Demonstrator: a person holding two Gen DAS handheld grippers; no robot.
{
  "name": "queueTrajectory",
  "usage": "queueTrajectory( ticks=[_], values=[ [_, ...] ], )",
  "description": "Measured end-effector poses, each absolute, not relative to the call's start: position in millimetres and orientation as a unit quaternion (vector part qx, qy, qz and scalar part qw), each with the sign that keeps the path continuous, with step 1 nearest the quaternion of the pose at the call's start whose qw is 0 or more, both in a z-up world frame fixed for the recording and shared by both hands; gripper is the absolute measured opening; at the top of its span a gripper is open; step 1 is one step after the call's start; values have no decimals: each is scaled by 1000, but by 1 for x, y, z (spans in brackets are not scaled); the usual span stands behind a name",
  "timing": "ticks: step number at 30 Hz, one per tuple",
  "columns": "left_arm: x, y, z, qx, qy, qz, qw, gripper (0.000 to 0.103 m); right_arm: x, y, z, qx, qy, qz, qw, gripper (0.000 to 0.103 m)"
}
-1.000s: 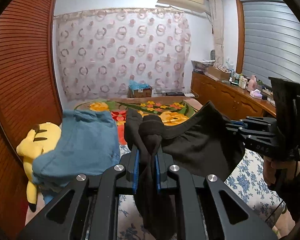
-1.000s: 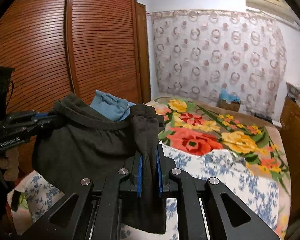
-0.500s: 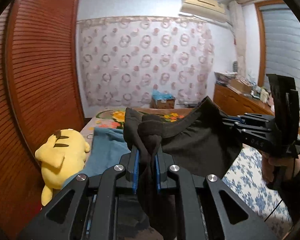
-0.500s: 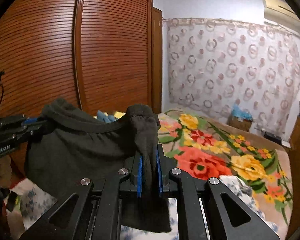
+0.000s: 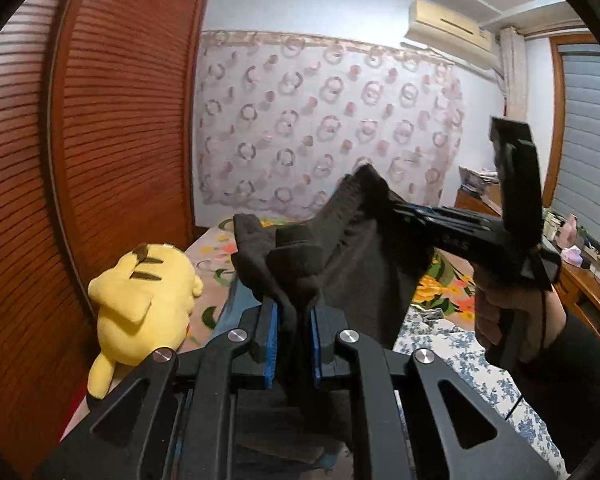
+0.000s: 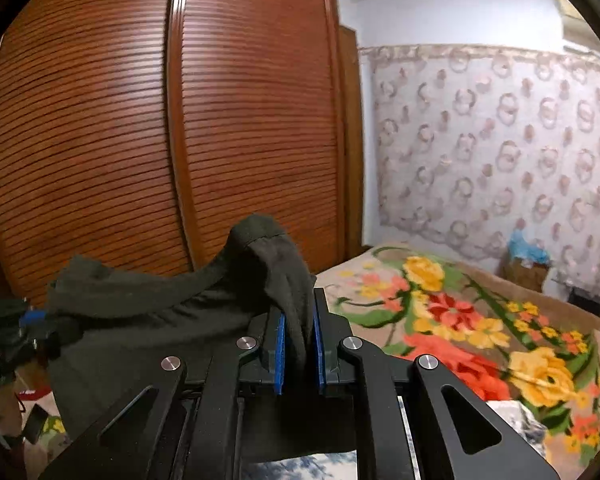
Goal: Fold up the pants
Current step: 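Carry the folded black garment with both grippers over the stack of jeans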
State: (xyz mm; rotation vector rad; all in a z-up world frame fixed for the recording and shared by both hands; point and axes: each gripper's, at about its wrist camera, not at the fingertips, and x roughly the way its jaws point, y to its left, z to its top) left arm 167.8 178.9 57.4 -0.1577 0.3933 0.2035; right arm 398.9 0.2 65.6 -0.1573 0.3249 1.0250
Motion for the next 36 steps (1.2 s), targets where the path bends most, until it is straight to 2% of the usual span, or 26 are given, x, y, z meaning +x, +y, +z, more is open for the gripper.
queueTrajectory(
  ticks=[7,13,20,23,25,27,33,36],
  values=[
    [163,208,35,-132,208,115,962,14,415,44,45,-118,169,505,838,11],
    [164,211,27,-136,220,128,957,15,430,69,43,-134,178,520,825,11],
    [166,219,10,-139,250,142,948,20,449,98,37,-149,204,523,814,13],
    [164,223,8,-146,250,144,946,30,454,104,41,-144,210,519,816,25],
    [164,223,8,-145,248,139,948,50,457,101,48,-136,215,509,822,31],
    [164,220,9,-138,243,136,950,57,454,94,57,-116,219,511,823,37],
    [167,216,9,-121,240,139,953,60,446,76,74,-123,191,504,833,47],
    [170,215,6,-117,247,142,951,60,443,72,67,-139,193,493,837,47]
  ],
)
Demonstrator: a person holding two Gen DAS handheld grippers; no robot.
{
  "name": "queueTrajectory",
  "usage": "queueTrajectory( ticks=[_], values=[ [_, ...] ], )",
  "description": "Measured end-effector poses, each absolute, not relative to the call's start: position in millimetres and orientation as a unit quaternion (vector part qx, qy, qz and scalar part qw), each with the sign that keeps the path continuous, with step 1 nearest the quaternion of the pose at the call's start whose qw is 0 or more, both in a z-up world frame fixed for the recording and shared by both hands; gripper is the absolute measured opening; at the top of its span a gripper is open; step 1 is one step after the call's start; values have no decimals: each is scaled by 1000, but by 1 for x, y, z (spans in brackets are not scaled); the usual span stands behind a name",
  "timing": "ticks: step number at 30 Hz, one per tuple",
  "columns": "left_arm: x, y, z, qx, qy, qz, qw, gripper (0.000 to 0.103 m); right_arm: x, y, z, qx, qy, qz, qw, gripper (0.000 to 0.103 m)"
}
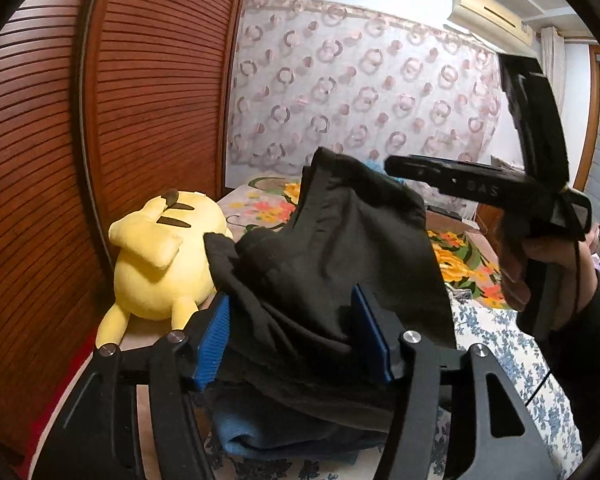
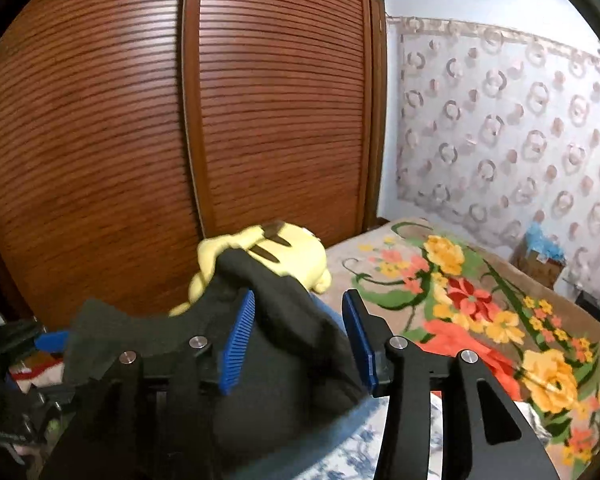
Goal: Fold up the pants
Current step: 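Carry the folded black garment with both grippers over the stack of jeans, then lower the black garment onto the jeans stack and open both grippers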
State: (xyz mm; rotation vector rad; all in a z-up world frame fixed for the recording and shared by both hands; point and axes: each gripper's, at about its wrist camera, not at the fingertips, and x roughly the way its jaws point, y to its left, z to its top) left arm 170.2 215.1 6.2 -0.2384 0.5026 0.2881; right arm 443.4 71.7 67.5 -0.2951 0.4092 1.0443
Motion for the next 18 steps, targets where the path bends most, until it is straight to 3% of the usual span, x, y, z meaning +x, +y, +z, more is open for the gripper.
queueTrajectory(
  ticks=[18],
  values=[
    [173,213,2,-95,267,161,946,60,468,88,46,-102,264,456,843,48]
  ],
)
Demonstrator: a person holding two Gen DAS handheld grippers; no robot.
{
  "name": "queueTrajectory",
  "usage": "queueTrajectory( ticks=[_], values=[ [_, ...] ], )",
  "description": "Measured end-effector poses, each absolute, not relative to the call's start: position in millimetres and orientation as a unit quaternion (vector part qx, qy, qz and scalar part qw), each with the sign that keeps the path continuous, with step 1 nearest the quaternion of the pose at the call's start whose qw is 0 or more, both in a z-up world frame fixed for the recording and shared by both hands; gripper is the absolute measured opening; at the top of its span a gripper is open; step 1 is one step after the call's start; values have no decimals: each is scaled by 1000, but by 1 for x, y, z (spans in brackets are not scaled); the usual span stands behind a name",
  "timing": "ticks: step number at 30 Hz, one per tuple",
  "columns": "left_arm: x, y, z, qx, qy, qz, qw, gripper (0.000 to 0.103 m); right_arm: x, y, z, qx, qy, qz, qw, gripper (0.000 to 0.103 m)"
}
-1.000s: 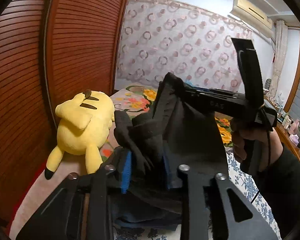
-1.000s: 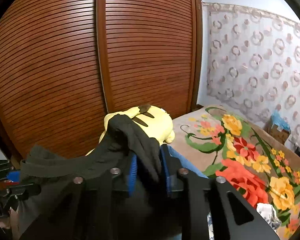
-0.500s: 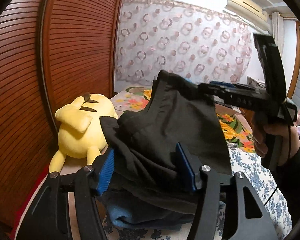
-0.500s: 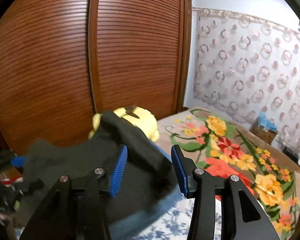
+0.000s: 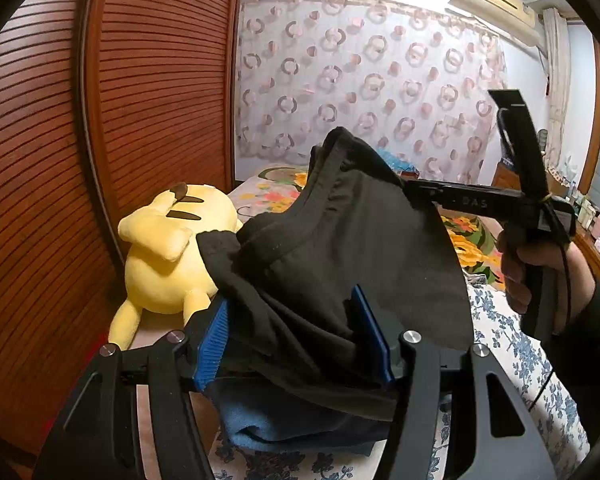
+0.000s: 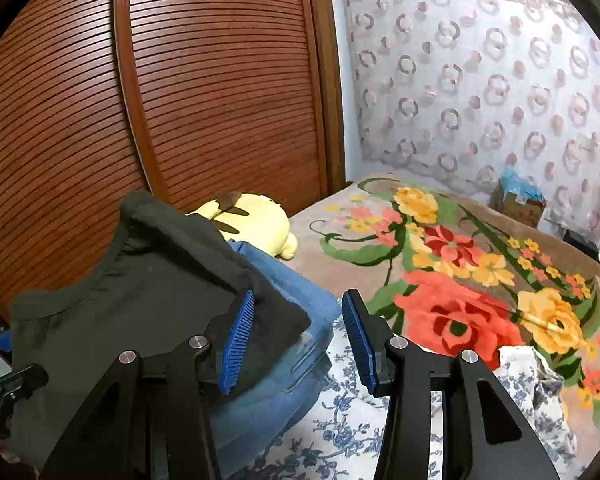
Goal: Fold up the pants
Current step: 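Lower the black garment onto the jeans stack and open both grippers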
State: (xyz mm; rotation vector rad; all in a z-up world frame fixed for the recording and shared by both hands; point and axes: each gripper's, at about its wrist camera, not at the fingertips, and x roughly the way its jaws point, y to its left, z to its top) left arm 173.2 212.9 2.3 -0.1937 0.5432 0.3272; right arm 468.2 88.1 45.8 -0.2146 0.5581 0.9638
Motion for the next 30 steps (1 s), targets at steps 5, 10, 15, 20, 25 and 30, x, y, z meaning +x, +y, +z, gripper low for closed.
queueTrajectory(
  ticks=[5,10,15,20,25,30],
  values=[
    [164,212,5,-92,262,167,946,60,448,79,55,-101,248,461,846,48],
    [155,209,10,-85,258,170,947,60,417,59,59,-98,233,475,843,51],
    [144,206,16,-84,252,172,949,67,397,47,59,-99,230,489,835,54],
    [131,204,19,-85,244,168,951,81,379,33,57,-102,229,496,831,56],
    [123,202,18,-82,253,177,948,88,366,20,55,-102,231,495,831,61],
    [116,199,19,-77,251,178,948,97,353,10,56,-97,234,493,832,66]
  ],
)
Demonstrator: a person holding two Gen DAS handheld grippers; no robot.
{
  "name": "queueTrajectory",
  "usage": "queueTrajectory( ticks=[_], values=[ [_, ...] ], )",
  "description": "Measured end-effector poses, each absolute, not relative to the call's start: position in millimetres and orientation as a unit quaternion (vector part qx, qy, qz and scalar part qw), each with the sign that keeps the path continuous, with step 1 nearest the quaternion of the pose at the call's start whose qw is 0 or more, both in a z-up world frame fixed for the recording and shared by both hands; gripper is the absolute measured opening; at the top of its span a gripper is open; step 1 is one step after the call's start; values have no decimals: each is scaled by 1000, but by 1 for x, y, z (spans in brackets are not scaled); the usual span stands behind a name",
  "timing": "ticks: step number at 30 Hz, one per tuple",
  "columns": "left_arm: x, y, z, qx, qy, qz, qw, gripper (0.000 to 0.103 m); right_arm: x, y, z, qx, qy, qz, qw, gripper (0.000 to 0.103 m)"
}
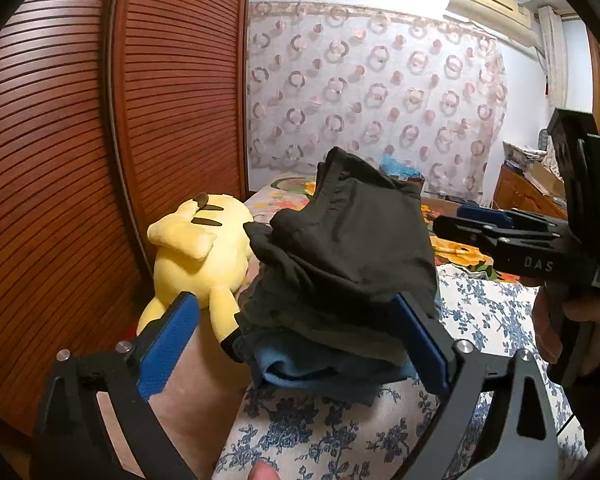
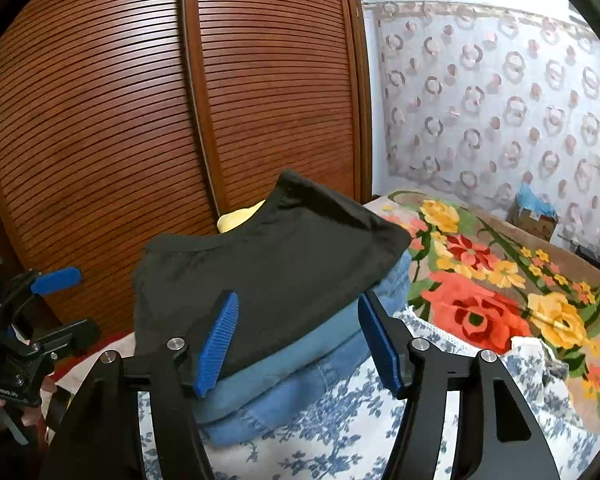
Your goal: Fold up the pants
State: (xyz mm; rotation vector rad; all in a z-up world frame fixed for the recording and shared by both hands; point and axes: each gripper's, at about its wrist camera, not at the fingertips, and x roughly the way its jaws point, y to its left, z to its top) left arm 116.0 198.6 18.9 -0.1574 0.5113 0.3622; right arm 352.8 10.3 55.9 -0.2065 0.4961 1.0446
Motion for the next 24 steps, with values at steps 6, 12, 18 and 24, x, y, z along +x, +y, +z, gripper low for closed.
queueTrajectory(
  ticks=[6,12,18,24],
  values=[
    [106,195,19,-81,251,173,949,97,336,-4,57,-89,238,483,838,73],
    [97,187,21,-81,245,162,953,97,314,-21,61,-82,234,466,849,80],
    [93,179,25,-80,251,154,952,97,286,-38,65,-80,228,451,859,80],
    [89,163,26,-71,246,134,957,97,259,-58,64,-77,225,431,871,80]
  ],
)
